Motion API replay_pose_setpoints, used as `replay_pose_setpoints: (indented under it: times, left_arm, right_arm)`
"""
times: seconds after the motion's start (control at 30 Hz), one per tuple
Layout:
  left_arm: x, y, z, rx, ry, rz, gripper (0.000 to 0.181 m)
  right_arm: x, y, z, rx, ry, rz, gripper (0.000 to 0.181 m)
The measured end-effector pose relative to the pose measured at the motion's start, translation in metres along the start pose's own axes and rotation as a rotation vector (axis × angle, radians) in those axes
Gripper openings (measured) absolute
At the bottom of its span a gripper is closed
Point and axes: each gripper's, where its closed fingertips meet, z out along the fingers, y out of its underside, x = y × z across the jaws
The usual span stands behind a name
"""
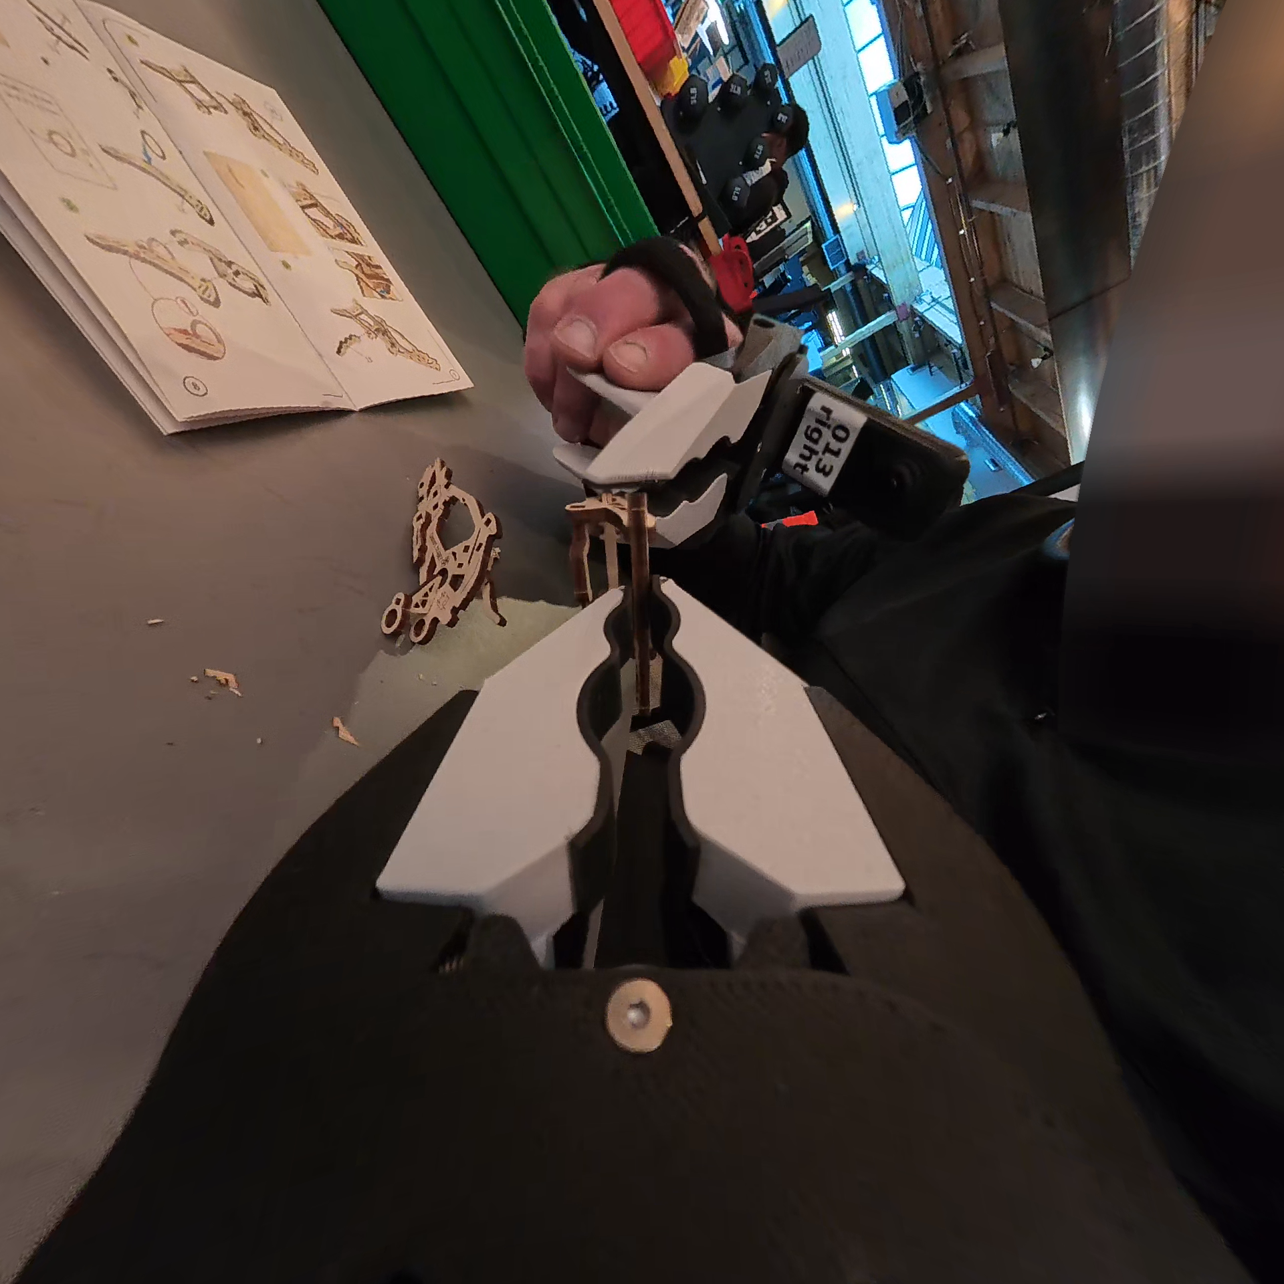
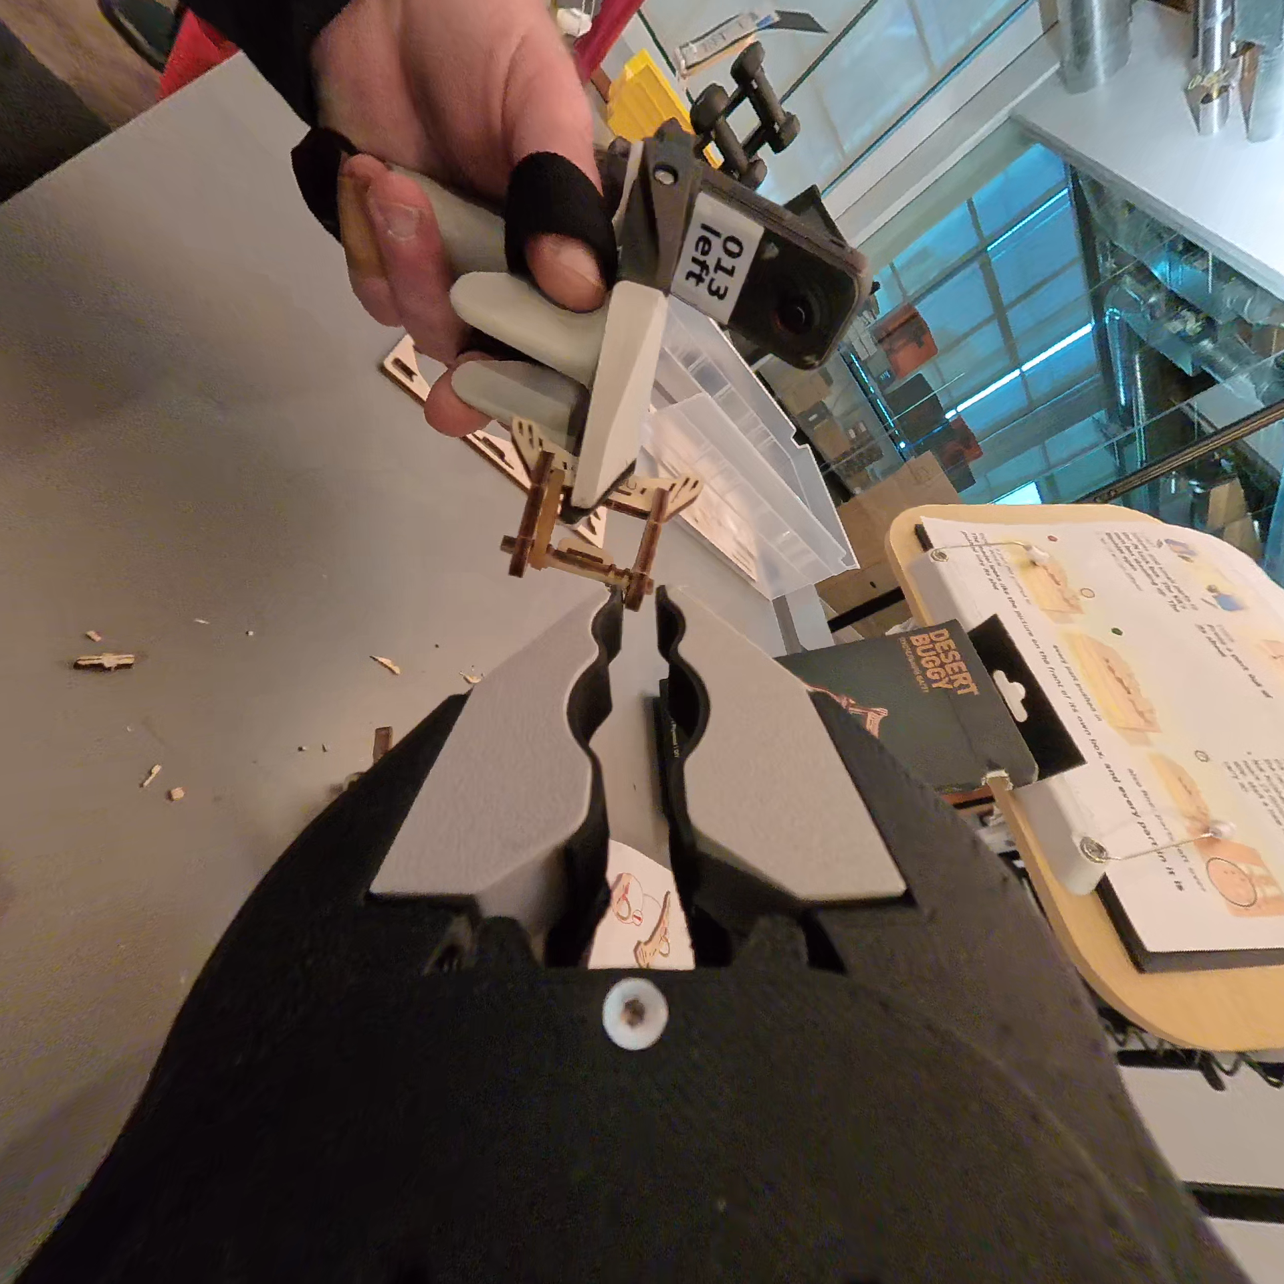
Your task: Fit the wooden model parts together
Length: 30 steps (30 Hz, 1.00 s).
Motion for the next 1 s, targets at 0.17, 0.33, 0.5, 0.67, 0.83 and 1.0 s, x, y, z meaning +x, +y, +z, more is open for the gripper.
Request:
replay_pose_setpoints:
  times: [0.17, 0.33, 0.5, 0.67, 0.83, 1.0]
  left_arm:
    - [-0.0012, 0.0013, -0.0007, -0.002, 0.009, -0.032, 0.001]
    - [-0.0023, 0.0033, -0.0013, -0.014, 0.009, -0.055, 0.001]
    - [-0.0033, 0.0034, -0.0007, -0.014, 0.006, -0.059, 0.001]
    - [-0.0067, 0.0005, -0.0016, 0.023, 0.004, -0.071, 0.001]
    - [-0.0075, -0.0037, -0.0011, 0.048, -0.003, -0.064, 0.001]
    - [-0.0104, -0.0041, 0.0002, 0.051, -0.019, -0.055, 0.001]
  right_arm:
    - [-0.0005, 0.0002, 0.0017, -0.018, 0.022, -0.05, 0.01]
    - [-0.0047, 0.0, 0.0027, -0.026, 0.006, -0.072, 0.006]
    - [-0.0068, 0.002, 0.003, -0.029, -0.015, -0.051, 0.004]
    - [-0.0088, 0.0019, 0.0047, -0.019, -0.028, -0.019, 0.003]
    - [-0.0047, 0.0042, 0.0059, -0.024, -0.009, 0.003, 0.003]
    - [-0.0055, 0.0074, 0.0059, -0.029, -0.028, 0.035, 0.003]
